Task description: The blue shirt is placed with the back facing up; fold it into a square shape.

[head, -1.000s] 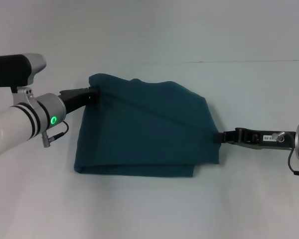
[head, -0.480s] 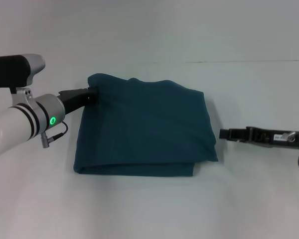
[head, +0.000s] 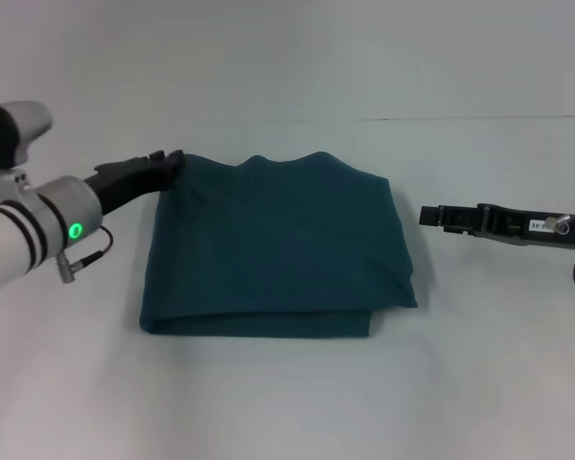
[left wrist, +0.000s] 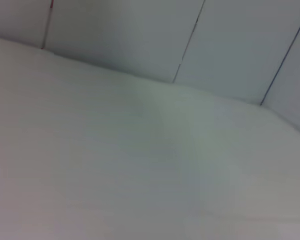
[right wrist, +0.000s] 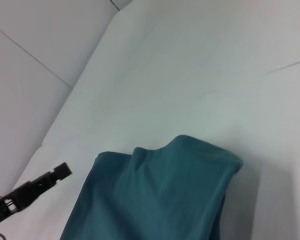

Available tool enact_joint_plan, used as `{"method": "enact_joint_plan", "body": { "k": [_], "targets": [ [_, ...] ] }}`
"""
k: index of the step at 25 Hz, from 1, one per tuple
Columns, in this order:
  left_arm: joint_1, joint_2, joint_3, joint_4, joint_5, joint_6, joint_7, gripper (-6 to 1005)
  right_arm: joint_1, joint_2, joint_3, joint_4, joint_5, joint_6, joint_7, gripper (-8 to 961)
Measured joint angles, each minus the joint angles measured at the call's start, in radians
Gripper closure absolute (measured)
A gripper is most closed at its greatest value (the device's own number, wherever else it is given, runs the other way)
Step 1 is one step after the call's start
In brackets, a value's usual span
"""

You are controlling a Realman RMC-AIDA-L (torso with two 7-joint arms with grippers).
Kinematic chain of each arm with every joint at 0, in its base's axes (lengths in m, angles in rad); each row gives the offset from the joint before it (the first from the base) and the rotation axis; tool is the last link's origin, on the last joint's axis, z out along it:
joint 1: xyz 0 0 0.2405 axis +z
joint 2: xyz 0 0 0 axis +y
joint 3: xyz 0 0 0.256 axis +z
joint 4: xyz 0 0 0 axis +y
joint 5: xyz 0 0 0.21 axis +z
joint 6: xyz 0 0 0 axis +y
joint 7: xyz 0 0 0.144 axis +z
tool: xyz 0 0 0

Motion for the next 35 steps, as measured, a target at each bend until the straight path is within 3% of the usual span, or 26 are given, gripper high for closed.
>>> {"method": "enact_joint_plan", "body": {
  "k": [5, 8, 12, 25, 35],
  "targets": [
    [0.02, -0.002, -0.04, 0.031, -0.001, 0.06, -0.004, 741, 0.002, -0.002, 0.0, -0.017, 0.0, -0.002, 0.011, 319],
    [0.021, -0.002, -0.044, 0.031, 0.004, 0.086, -0.008, 500, 0.002, -0.007, 0.0, -0.021, 0.0, -0.003, 0.018, 322],
    [0.021, -0.002, -0.032, 0.029, 0.008, 0.095, -0.009, 475, 0.007, -0.007, 0.0, -0.018, 0.004, 0.01, 0.026, 325],
    [0.068, -0.002, -0.03, 0.034, 0.066, 0.23, -0.002, 438, 0.093, 0.064, -0.001, 0.087, 0.012, 0.214, 0.024, 396],
    [0.094, -0.002, -0.034, 0.044, 0.088, 0.242, 0.013, 442, 0.14, 0.072, -0.011, 0.182, 0.107, 0.291, 0.001, 456]
  ]
}}
